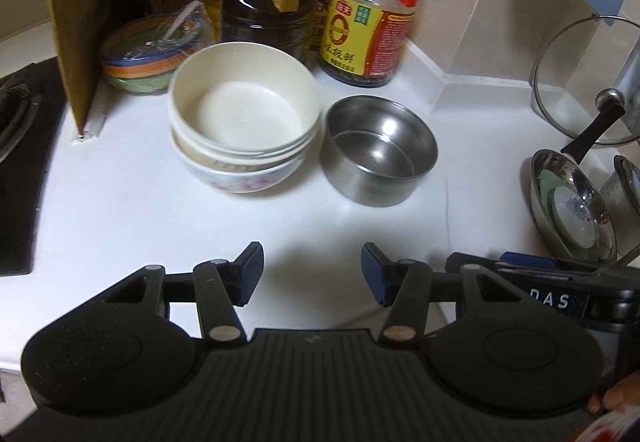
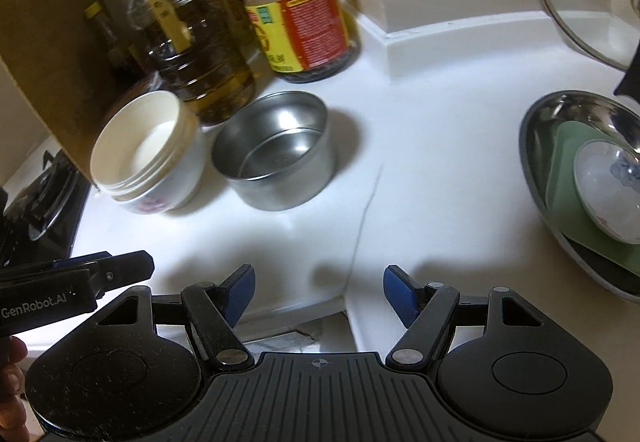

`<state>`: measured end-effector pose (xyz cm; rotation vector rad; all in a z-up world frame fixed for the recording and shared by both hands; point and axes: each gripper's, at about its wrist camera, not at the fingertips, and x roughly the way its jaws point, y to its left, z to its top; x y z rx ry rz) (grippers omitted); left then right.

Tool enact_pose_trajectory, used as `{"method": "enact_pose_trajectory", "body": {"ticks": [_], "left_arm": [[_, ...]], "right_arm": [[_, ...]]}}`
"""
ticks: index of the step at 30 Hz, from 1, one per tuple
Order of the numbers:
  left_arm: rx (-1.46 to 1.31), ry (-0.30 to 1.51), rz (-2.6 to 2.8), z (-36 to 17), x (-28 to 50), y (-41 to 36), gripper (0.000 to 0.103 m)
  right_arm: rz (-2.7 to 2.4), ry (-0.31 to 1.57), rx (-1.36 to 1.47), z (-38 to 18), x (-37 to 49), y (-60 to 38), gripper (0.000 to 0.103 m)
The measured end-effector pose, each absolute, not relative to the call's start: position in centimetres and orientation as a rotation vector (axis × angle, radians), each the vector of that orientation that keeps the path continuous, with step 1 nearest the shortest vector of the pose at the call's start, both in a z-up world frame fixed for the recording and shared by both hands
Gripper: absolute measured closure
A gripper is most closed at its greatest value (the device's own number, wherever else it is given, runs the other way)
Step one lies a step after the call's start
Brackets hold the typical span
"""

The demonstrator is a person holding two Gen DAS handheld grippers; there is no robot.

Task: Organize plates and bowls
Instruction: 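Move the right tool to the small steel bowl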

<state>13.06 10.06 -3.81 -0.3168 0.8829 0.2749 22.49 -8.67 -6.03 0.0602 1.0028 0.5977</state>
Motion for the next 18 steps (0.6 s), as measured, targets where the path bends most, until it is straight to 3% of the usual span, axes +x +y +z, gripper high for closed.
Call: {"method": "enact_pose_trajectory", "body": {"ticks": [14,18], "left_arm": [[-0.353,0.821,0.3,-3.6,18.2,9.4,0.054],[-0.351,0.809,0.32,-3.7,19.5,9.4,0.055]], "right_arm": [[0.59,0.9,0.088,-5.5,25.5,-8.5,0.033],[0.61,0.858,0.099,-5.2,26.6,-7.8,0.044]]}}
